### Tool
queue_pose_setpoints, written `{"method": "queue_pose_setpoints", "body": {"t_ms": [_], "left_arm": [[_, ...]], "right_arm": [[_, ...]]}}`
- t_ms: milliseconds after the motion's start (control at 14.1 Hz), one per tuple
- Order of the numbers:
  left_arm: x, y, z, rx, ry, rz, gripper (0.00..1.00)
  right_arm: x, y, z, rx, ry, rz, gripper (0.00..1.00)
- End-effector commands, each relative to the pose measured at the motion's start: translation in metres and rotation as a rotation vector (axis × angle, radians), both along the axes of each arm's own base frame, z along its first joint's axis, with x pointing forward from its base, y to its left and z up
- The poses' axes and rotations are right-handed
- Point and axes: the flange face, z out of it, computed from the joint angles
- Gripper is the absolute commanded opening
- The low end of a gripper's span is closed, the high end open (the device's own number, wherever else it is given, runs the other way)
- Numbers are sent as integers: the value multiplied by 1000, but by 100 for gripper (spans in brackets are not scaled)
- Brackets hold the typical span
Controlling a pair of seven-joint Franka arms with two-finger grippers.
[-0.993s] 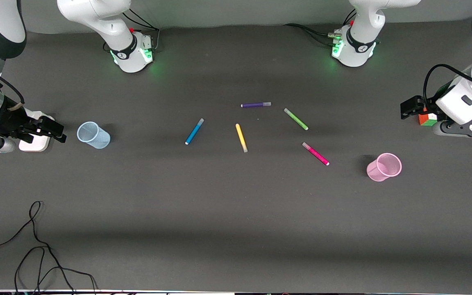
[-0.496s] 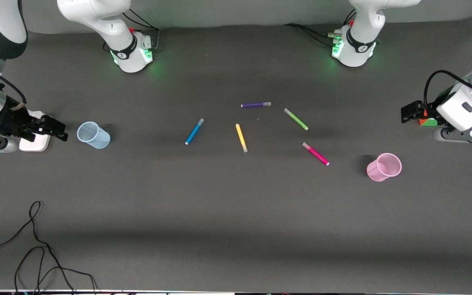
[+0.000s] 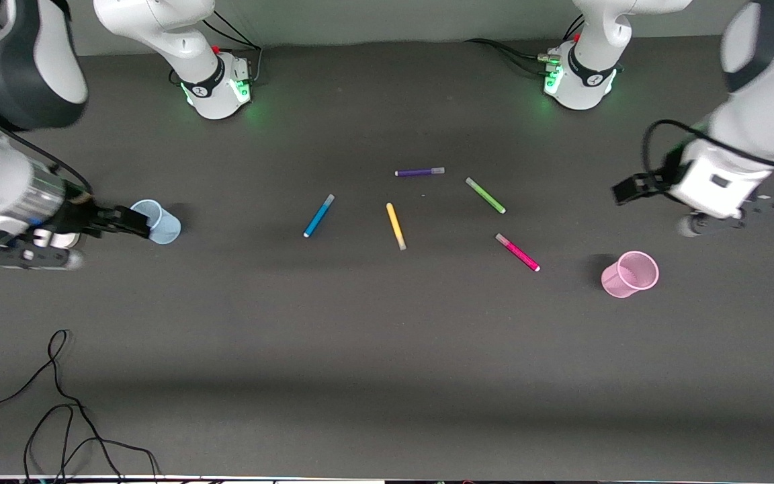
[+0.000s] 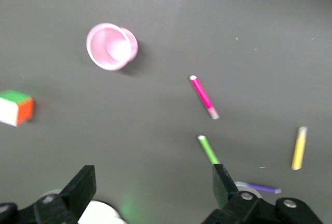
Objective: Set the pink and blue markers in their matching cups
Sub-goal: 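Move the right gripper toward the blue marker while the left gripper reaches the pink marker, then grasp the blue marker with the right gripper while the left gripper grasps the pink marker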
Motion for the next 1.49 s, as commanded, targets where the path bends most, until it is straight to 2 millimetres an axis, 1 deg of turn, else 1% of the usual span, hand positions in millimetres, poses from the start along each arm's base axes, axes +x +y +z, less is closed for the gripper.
{"method": "queue_pose_setpoints", "body": {"t_ms": [0, 71, 213, 284, 355, 496, 567, 638, 851, 993, 1135, 1206, 1277, 1418], "left_arm": [[-15, -46, -6, 19, 19, 180, 100], [-20, -63, -13, 30, 18, 233, 100], [-33, -98, -33, 45, 3, 323, 100], [-39, -109, -41, 56, 8, 350, 100], [-41, -110, -47, 65, 19, 353, 100], [-41, -108, -57, 69, 26, 356, 100], [-41, -107, -70, 67, 22, 360, 100], [-43, -105, -91, 67, 17, 364, 100], [-53, -103, -158, 45, -28, 377, 100], [-60, -106, -197, 31, -52, 371, 100], [-59, -107, -235, 18, -68, 381, 100], [-57, -107, -254, 20, -72, 378, 100], [-54, -109, -269, 24, -80, 368, 100], [-51, -109, -299, 30, -81, 349, 100]], "right_arm": [[0, 59, -51, -2, 125, -42, 100], [-3, 82, -73, -13, 164, -47, 100], [-8, 121, -111, -43, 229, -104, 100], [-11, 139, -130, -48, 251, -113, 100], [-11, 148, -152, -53, 275, -116, 100], [-17, 158, -200, -5, 346, -146, 100], [-25, 159, -224, 25, 370, -180, 100], [-32, 157, -241, 45, 376, -209, 100], [-47, 158, -280, 73, 396, -297, 100], [-59, 174, -300, 61, 377, -303, 100], [-63, 175, -316, 50, 369, -331, 100], [-64, 175, -320, 49, 371, -334, 100], [-65, 176, -325, 56, 372, -345, 100], [-77, 177, -338, 58, 375, -362, 100]]}}
